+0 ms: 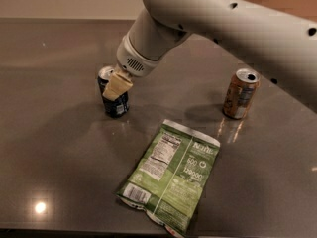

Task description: Pick pepsi can

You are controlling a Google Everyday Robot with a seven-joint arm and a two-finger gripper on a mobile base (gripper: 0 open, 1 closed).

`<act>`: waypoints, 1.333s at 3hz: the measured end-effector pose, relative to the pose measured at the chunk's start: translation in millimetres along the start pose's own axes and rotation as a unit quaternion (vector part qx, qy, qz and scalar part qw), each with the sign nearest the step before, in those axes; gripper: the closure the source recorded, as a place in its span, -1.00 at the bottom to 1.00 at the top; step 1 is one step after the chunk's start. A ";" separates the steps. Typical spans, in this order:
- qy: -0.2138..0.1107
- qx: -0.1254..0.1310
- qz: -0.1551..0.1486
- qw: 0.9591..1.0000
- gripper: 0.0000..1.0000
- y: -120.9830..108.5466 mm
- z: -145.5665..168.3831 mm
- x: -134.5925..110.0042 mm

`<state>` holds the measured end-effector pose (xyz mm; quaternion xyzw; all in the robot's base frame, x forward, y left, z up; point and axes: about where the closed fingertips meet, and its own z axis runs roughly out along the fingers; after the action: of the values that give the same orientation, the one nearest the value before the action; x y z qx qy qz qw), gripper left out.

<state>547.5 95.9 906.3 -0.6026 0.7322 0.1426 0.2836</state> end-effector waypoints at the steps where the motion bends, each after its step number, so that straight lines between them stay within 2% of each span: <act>1: -0.016 -0.022 -0.006 1.000 0.74 -3.9 -27.1 -4.0; 2: -0.032 -0.043 -0.037 0.998 1.00 -3.5 -73.4 -16.3; 3: -0.042 -0.053 -0.076 0.995 1.00 0.5 -118.3 -28.2; 4: -0.042 -0.056 -0.099 0.993 1.00 2.4 -147.2 -32.5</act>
Offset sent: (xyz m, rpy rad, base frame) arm -0.0257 -0.0533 0.1273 0.0769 0.0005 0.2205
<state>513.0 41.6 1042.6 -0.6802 0.6475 0.1796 0.2930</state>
